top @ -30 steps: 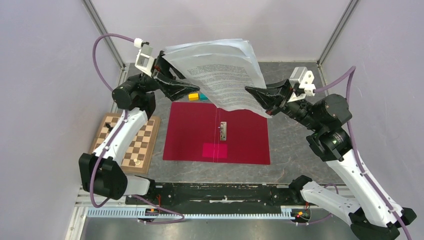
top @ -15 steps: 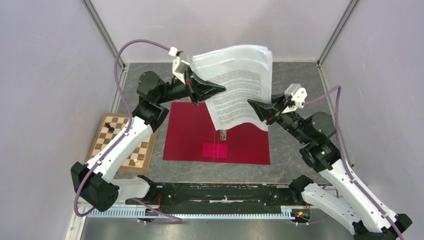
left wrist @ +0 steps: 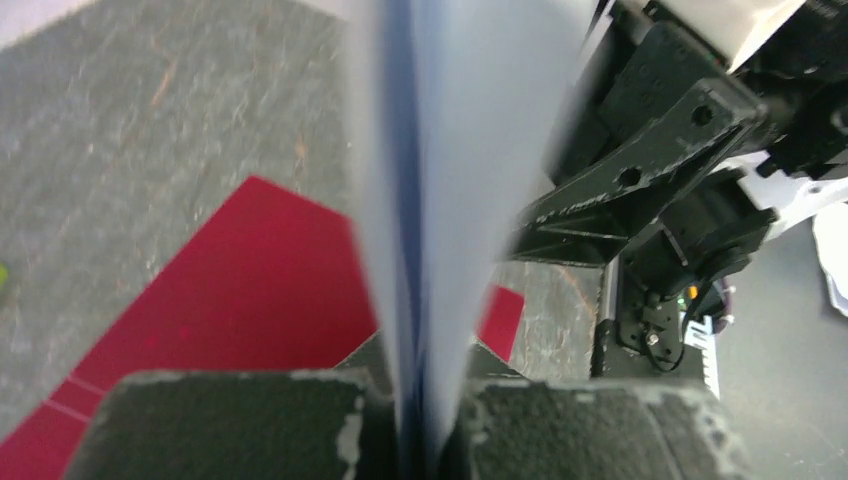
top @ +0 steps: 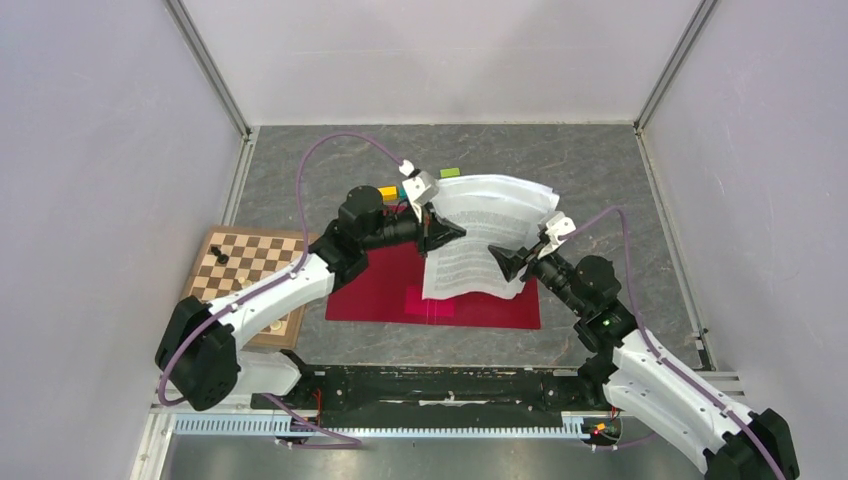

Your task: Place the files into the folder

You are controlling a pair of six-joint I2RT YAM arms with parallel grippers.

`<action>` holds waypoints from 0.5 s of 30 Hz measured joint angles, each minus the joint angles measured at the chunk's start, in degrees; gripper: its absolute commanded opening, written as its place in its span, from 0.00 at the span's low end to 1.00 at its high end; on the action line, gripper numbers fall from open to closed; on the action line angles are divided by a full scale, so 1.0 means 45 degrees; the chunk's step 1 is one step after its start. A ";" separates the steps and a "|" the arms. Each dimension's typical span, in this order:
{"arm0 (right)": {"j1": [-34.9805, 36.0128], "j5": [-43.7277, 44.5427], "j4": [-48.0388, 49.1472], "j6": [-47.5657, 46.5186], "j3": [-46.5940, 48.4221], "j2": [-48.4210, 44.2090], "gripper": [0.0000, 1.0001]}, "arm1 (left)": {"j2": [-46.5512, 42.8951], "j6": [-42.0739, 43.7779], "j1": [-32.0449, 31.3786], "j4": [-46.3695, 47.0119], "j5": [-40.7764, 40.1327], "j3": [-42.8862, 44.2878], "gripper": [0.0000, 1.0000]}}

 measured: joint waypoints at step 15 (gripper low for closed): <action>-0.0301 -0.1054 0.2603 0.0709 -0.2118 0.0641 0.60 | -0.0952 0.1253 -0.2089 0.2531 -0.4328 -0.3735 0.05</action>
